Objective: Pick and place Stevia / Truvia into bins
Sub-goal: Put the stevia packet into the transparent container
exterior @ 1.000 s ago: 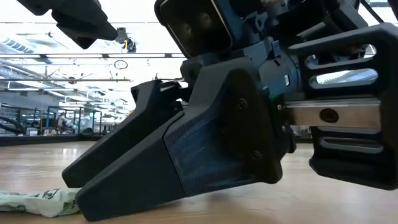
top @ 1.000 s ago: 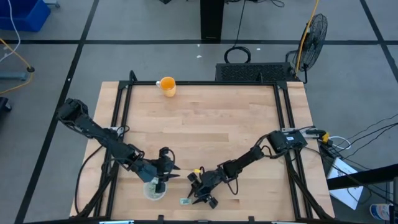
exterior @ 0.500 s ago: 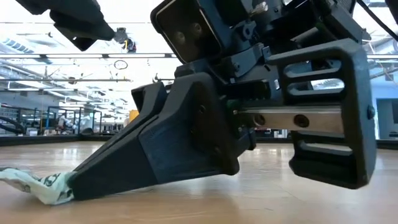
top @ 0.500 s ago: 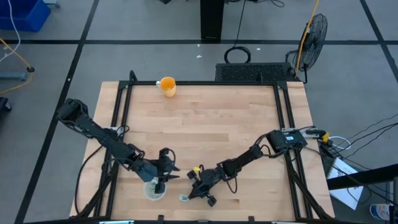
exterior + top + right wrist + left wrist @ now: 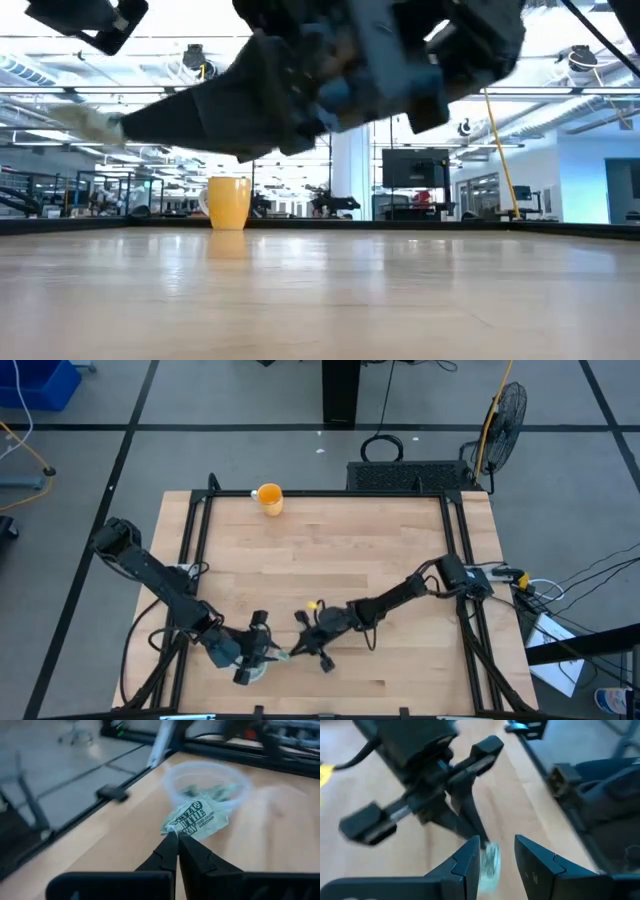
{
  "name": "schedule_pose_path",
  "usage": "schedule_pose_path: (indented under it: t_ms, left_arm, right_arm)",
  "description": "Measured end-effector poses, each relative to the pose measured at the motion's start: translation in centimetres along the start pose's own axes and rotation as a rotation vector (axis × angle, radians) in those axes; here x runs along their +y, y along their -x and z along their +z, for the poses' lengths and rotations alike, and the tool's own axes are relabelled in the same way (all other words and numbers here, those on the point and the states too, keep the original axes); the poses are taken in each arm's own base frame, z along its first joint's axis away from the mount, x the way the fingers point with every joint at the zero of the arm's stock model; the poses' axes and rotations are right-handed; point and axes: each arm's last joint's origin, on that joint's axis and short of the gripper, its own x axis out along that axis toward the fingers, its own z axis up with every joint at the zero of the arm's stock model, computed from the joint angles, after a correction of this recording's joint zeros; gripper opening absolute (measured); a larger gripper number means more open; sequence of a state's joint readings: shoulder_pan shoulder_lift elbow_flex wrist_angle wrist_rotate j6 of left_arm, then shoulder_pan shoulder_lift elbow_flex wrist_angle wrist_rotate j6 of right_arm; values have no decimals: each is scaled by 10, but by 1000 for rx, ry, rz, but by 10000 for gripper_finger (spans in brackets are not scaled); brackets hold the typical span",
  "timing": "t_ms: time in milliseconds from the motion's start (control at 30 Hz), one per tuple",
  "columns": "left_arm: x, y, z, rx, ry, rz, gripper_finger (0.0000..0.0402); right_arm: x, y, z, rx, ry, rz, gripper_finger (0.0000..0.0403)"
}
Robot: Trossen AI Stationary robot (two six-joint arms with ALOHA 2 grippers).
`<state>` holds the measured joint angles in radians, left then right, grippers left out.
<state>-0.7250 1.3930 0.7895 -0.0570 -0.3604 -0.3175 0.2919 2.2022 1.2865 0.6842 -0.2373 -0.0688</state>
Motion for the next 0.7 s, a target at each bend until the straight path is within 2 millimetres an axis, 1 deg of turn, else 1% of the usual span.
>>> schedule_pose_path:
  t_ms: [167, 267, 367, 433, 567, 633, 700]
  left_arm:
    - [-1, 2, 0, -35, -74, 111, 127]
    - [2, 1, -2, -9, -88, 132, 127]
    - [7, 0, -5, 25, -98, 157, 132]
    - [9, 0, -6, 42, -107, 163, 144]
    - [16, -1, -10, 95, -118, 199, 181]
    - [19, -1, -10, 100, -139, 238, 199]
    - [20, -1, -10, 94, -172, 260, 213]
  right_arm:
    - [-22, 9, 4, 1, -160, -48, 1]
    - [-30, 14, 8, 6, -198, -64, 1]
    - [-35, 19, 17, -21, -201, -60, 1]
    - [-36, 23, 24, -37, -198, -29, 1]
    - [-40, 33, 42, -74, -191, 7, 1]
    - [-41, 37, 45, -58, -220, 4, 1]
    - [-42, 38, 42, -26, -252, 0, 1]
